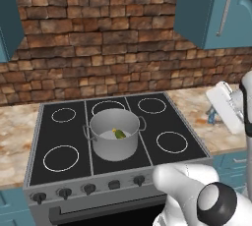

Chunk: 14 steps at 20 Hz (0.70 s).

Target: Put the cucumber and mushroom in the pot. Retrieve the spatula and lightly stir the vegetables in the pot.

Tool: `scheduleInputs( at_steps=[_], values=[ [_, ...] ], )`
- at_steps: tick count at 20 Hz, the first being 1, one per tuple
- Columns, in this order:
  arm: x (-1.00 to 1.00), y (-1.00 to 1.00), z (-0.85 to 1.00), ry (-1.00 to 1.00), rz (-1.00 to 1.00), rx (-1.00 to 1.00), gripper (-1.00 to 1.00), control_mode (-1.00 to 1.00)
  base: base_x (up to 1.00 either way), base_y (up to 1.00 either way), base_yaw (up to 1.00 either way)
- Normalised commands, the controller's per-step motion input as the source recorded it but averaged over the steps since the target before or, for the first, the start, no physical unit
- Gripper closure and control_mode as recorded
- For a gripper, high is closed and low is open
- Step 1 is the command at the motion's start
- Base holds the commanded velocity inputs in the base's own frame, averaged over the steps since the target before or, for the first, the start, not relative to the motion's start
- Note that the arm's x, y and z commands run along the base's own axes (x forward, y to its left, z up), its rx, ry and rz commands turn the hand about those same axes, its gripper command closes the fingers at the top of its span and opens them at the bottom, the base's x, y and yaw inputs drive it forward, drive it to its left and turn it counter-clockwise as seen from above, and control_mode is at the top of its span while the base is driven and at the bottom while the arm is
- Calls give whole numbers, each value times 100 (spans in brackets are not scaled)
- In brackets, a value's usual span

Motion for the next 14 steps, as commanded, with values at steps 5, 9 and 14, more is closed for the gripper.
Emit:
scheduleInputs(
  at_steps=[5,9,14],
  values=[
    [-2,72,51,0,-18,43,100,-100,0,0,0],
    [0,69,45,10,-15,43,100,-100,0,0,0],
    [7,56,32,28,-21,46,100,-100,0,0,0]
  ],
)
